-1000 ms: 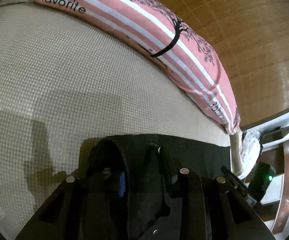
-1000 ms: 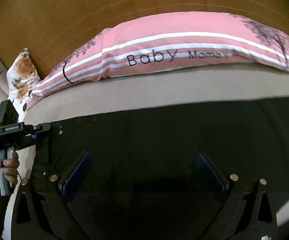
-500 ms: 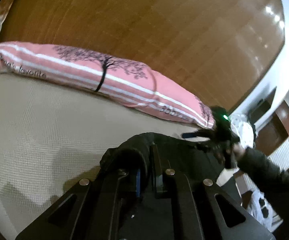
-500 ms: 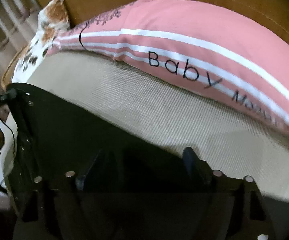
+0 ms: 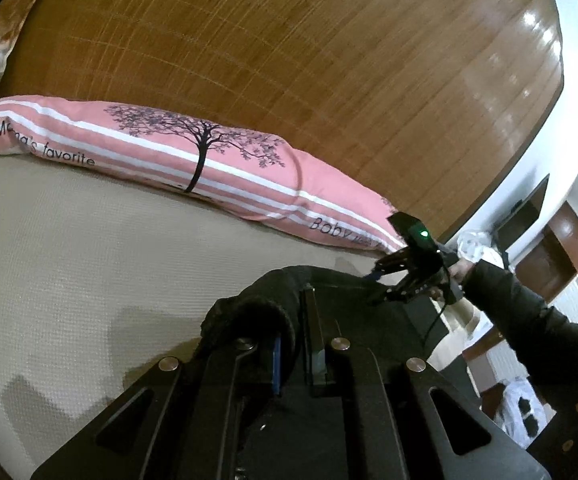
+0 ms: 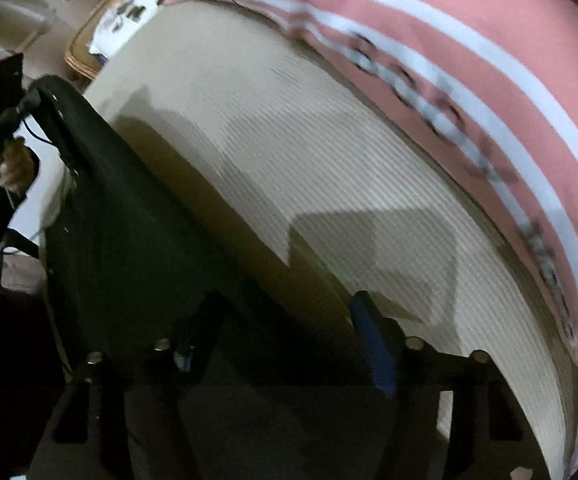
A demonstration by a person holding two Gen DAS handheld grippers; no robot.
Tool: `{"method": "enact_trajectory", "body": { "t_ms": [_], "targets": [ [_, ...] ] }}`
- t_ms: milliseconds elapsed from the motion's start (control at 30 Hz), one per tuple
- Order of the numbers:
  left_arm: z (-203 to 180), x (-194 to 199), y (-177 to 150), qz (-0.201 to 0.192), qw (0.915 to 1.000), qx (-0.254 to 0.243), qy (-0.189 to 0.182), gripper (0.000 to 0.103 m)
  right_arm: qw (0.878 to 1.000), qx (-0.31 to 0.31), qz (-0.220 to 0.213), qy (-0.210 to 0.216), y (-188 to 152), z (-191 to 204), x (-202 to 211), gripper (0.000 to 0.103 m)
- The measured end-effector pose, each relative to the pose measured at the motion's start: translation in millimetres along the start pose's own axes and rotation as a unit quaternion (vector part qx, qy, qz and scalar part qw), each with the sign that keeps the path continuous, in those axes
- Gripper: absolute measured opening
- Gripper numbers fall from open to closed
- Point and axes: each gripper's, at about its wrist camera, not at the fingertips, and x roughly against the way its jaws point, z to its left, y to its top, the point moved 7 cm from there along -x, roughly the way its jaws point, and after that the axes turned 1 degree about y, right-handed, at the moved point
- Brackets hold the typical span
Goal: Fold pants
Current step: 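Lift the waistband with both grippers and fold it over toward the leg hems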
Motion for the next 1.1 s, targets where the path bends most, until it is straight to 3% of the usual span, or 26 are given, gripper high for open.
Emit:
{"method": "enact_trajectory", "body": {
  "t_ms": [67, 167, 333, 500, 833, 1100],
  "targets": [
    [2.0, -1.5, 0.6, 0.001, 1.0000, 0.002, 0.004, 0.008, 1.000, -0.008, -0.004, -0.004, -9.4, -8.7, 5.8, 0.043],
    [7.8, -6.4, -0.3, 0.003, 0.9999, 0.008, 0.010, 0.008, 0.999, -0.021, -0.007, -0.023, -26.9, -22.5, 10.6, 0.034],
    [16.6, -13.0, -1.9, 0.004, 0.9992, 0.008, 0.039, 0.008, 0.996, -0.028, -0.029, -0.077, -38.8, -18.8, 19.6, 0.013],
    [14.8, -13.3, -1.5, 0.006, 0.9973, -0.012, 0.072, 0.008, 0.982, -0.049, -0.081, -0.163, -51.5, 7.5, 44.4, 0.010],
    [-20.1, 27.6, -16.9, 0.011, 0.9935, -0.069, 0.090, 0.008, 0.952, -0.082, -0.127, -0.267, -103.0, 97.0, 89.7, 0.008],
    [-46.4, 76.6, -74.4, 0.031, 0.9908, -0.103, 0.083, 0.008, 0.939, -0.129, -0.161, -0.275, -168.3, 164.7, 94.9, 0.007]
  ]
}}
